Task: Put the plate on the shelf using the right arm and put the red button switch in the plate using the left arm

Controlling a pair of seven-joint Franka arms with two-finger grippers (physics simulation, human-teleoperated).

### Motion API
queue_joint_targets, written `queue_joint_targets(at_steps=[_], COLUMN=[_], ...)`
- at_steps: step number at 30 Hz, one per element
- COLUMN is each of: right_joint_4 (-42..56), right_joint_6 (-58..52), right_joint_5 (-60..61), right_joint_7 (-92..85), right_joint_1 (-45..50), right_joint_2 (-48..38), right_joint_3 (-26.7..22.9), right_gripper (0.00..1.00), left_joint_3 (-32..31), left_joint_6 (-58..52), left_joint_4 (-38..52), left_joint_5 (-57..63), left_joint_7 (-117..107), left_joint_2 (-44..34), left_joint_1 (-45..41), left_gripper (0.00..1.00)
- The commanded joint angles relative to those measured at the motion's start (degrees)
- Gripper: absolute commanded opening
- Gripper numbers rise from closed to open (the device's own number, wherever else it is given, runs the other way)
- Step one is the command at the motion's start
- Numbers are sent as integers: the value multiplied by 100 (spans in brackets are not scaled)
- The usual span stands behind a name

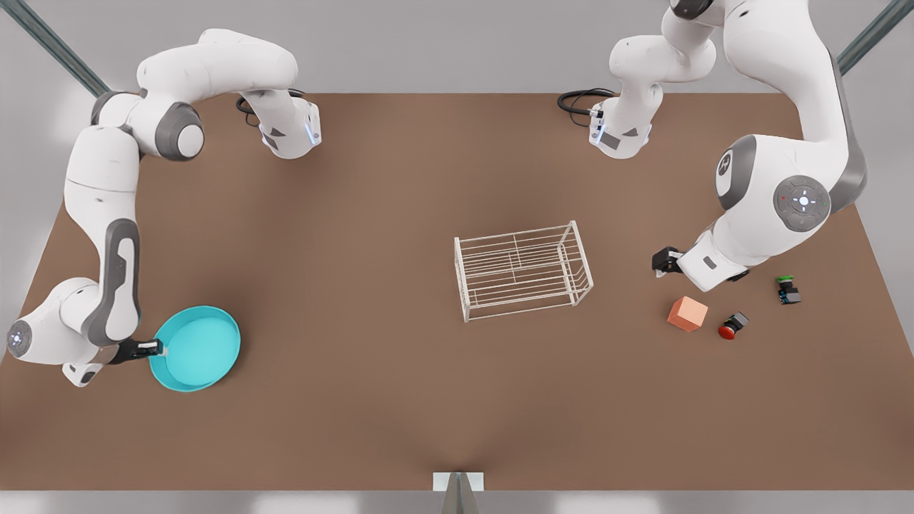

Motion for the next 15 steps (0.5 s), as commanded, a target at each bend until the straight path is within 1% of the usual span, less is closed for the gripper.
queue_joint_targets(at_steps=[1,6,8,9,10,11,15], right_joint_4=[3,3,-6,-6,-6,-6,3], right_joint_6=[-459,-1065,-1215,-1215,-1250,-1258,-1952], right_joint_5=[16,25,16,7,7,7,25], right_joint_7=[349,481,542,542,542,542,700], right_joint_1=[2,2,11,11,11,11,20], right_joint_2=[-70,-439,-562,-562,-580,-580,-782], right_joint_3=[24,174,253,253,253,244,376], right_gripper=[29,29,26,21,14,14,13], left_joint_3=[-3,6,6,6,-3,6,-3], left_joint_6=[-18,-9,-9,-1,-9,-9,-9], left_joint_4=[-43,-43,-34,-34,-34,-34,-43], left_joint_5=[3,3,3,3,3,12,3], left_joint_7=[-11,-11,-11,-11,-11,-11,-11], left_joint_2=[-18,-18,-18,-9,-9,-9,-18], left_joint_1=[-8,1,1,1,1,1,1], left_gripper=[100,100,100,100,100,100,100])
